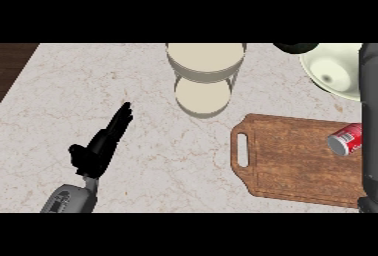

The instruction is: Pick the squash from the cutting board and place it in the tiered basket

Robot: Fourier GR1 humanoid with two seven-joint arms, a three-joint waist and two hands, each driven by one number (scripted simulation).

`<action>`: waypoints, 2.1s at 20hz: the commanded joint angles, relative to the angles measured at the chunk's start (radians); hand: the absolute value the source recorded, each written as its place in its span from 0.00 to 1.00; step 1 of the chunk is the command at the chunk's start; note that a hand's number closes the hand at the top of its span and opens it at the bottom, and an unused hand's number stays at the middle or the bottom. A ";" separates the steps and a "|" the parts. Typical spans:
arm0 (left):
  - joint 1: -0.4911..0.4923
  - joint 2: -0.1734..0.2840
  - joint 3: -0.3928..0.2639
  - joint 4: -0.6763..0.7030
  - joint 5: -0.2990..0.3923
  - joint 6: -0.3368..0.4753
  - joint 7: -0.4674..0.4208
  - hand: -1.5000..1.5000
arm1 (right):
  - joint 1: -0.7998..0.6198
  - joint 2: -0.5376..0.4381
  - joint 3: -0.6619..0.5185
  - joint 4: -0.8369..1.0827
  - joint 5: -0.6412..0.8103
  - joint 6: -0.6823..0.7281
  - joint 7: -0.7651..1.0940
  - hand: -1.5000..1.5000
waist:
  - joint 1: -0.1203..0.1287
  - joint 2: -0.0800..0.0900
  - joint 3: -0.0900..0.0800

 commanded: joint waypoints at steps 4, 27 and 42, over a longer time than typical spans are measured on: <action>-0.031 0.001 0.027 0.039 -0.022 -0.016 -0.016 0.50 | -0.211 0.071 0.026 0.360 0.055 -0.105 -0.080 1.00 | -0.001 0.004 0.000; -0.019 -0.022 0.030 -0.048 -0.034 -0.042 0.064 0.50 | -0.520 0.266 -0.137 1.035 -0.009 -0.371 -0.256 1.00 | 0.024 0.010 0.001; 0.006 -0.036 0.057 -0.016 -0.056 -0.029 0.027 0.50 | -0.489 0.212 -0.245 0.993 -0.092 -0.640 -0.204 0.00 | -0.013 -0.001 0.001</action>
